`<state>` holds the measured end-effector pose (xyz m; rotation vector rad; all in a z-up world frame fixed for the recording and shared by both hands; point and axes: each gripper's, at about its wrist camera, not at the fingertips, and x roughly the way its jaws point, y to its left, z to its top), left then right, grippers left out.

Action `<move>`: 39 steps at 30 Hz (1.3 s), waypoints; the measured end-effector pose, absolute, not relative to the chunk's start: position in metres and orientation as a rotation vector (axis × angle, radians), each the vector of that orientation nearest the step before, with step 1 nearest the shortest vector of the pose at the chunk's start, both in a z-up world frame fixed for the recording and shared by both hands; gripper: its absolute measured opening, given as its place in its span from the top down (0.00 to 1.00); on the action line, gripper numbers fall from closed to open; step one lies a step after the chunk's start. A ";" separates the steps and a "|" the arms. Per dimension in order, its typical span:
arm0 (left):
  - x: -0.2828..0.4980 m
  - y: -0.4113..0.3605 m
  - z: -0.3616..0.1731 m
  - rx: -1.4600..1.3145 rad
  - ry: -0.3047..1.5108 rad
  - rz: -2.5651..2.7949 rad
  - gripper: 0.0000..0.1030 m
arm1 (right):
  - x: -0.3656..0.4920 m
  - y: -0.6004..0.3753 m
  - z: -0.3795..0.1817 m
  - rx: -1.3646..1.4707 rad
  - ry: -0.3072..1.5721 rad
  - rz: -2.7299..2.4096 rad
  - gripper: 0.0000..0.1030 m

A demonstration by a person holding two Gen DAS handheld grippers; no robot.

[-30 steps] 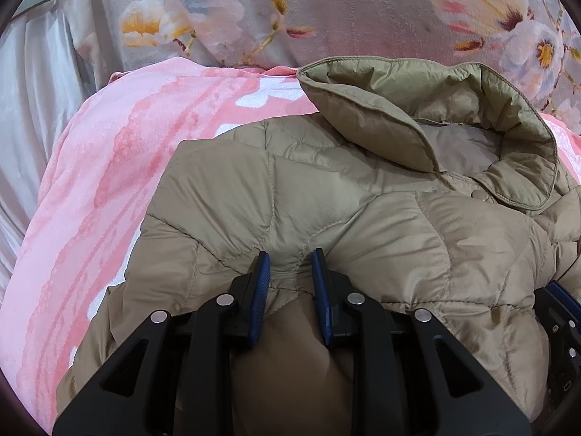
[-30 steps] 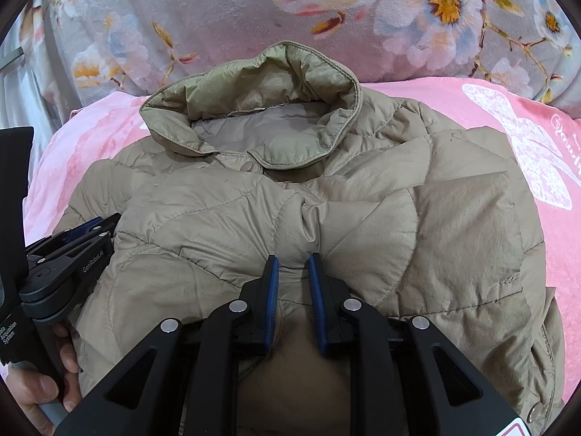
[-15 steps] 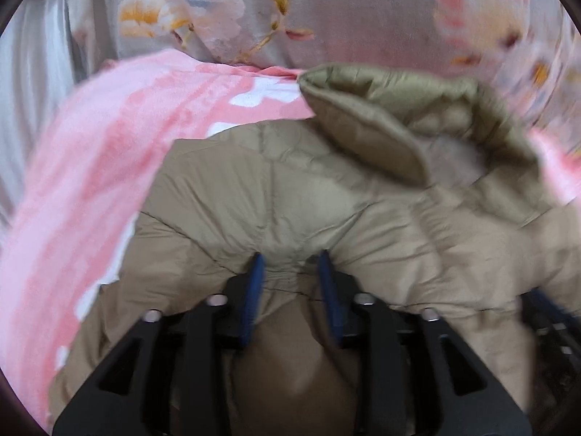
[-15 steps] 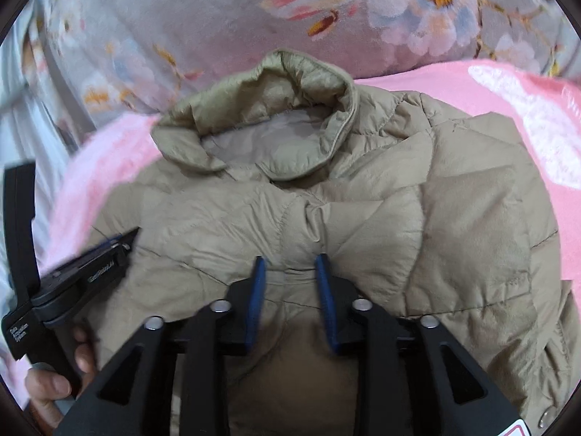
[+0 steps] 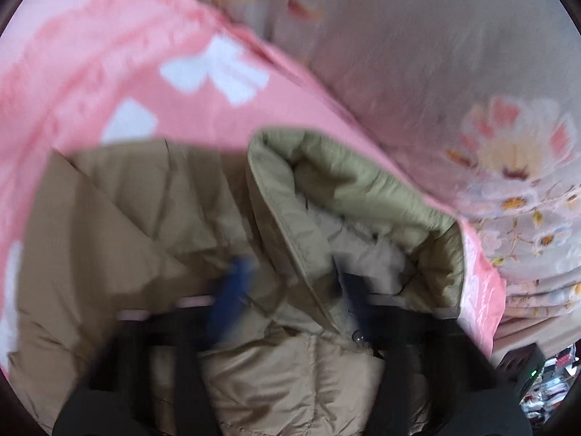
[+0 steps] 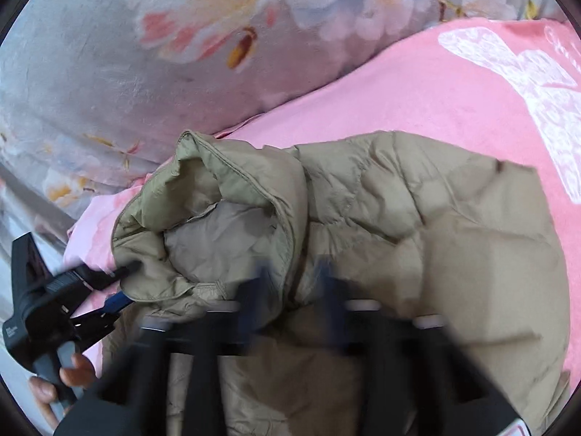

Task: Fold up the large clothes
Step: 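Lift the jacket body with both grippers and fold it toward the collar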

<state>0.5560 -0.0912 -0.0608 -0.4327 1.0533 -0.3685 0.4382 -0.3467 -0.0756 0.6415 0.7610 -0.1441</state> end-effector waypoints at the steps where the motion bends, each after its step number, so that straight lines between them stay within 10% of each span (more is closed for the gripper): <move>1: 0.551 -0.094 -0.060 -0.409 1.049 -0.377 0.87 | 0.436 -0.346 -0.071 0.634 0.740 -0.130 0.95; 39: 0.503 -0.099 -0.085 -0.100 0.839 -0.306 0.85 | 0.436 -0.340 -0.103 0.462 0.775 -0.164 0.94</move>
